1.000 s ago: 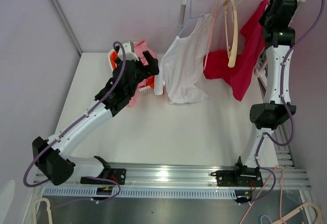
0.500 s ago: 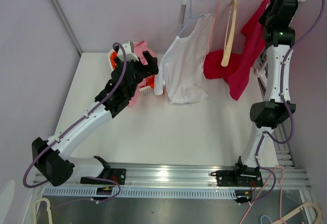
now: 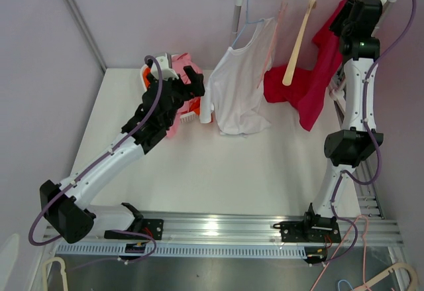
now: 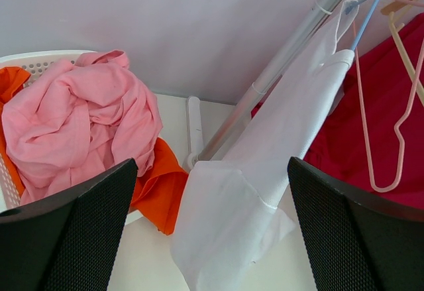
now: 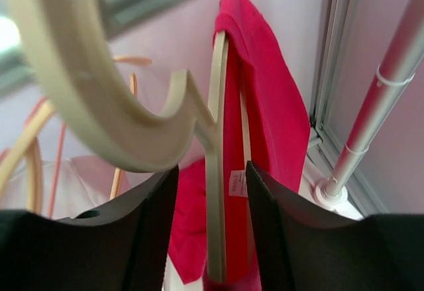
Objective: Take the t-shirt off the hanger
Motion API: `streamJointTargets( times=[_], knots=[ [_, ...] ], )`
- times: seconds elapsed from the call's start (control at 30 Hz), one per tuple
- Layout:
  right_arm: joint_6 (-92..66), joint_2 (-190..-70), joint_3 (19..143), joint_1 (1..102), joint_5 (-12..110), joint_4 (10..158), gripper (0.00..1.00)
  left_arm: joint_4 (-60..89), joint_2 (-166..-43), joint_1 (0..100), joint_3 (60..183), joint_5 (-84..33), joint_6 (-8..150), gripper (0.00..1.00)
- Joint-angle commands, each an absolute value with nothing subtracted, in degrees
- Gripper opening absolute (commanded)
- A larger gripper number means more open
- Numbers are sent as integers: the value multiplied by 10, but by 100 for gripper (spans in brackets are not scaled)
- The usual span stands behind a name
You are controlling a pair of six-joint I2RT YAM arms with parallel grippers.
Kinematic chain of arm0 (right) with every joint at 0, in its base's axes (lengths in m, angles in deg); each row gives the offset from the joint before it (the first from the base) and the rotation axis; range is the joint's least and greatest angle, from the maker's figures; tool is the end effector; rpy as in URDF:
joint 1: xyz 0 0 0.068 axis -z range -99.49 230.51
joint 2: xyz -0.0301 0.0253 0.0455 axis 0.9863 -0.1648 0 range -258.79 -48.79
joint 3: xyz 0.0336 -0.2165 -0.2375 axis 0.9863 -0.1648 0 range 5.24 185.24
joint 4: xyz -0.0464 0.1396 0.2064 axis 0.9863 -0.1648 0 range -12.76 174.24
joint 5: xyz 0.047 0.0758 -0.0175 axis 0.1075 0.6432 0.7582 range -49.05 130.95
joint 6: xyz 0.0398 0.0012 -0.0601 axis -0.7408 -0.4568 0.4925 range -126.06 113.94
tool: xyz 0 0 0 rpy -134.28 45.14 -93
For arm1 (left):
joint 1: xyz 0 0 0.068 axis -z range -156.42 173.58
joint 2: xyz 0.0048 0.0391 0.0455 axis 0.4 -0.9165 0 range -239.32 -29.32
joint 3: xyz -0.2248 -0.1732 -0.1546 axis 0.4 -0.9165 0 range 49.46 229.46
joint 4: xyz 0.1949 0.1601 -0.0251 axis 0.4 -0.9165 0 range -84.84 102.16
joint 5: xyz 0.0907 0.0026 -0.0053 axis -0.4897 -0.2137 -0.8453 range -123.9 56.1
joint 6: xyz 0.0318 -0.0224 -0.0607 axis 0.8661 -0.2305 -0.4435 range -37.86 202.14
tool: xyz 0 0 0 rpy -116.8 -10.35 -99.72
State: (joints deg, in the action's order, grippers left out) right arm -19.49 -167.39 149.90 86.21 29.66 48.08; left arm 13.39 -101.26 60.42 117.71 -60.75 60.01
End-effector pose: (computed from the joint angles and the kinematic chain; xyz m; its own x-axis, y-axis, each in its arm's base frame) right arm 0.4840 -0.0600 0.5252 -0.1027 0.2392 -0.9655 0.3218 0.9264 0.1953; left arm 0.2475 -0.1518 0.4529 -0.0973 -0.3472 -0.9327 0.1480 0.9217 -0.3585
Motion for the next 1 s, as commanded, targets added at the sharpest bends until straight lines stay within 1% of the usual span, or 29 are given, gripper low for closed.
streamJointTargets(
  times=[0.0,0.1,0.2,0.23,0.37,0.53,0.67,0.77,0.83,0.9,0.97],
  knots=[
    [-192,-1664,1496,860,293,492,48,159,-1001,609,1180,-610,611,100],
    [-190,-1671,1496,861,294,488,48,161,-1002,609,1179,-610,613,100],
    [-189,-1676,1496,859,290,490,3,169,-1006,609,1173,-605,611,99],
    [-185,-1675,1491,853,276,494,0,171,-1009,609,1173,-604,611,99],
    [-149,-1665,1496,837,236,527,0,173,-1015,609,1175,-597,610,99],
    [-137,-1651,1519,829,237,529,0,174,-1015,610,1174,-583,608,99],
    [-85,-1617,1515,798,230,551,0,175,-1010,622,1176,-566,618,100],
    [-62,-1590,1518,778,239,556,0,201,-997,659,1170,-612,671,100],
    [-62,-1573,1515,761,230,541,0,224,-985,673,1164,-611,699,99],
    [-68,-1565,1514,749,199,498,0,227,-981,685,1167,-587,706,99],
    [-102,-1541,1489,746,193,445,0,232,-977,699,1164,-520,714,100]
  ],
)
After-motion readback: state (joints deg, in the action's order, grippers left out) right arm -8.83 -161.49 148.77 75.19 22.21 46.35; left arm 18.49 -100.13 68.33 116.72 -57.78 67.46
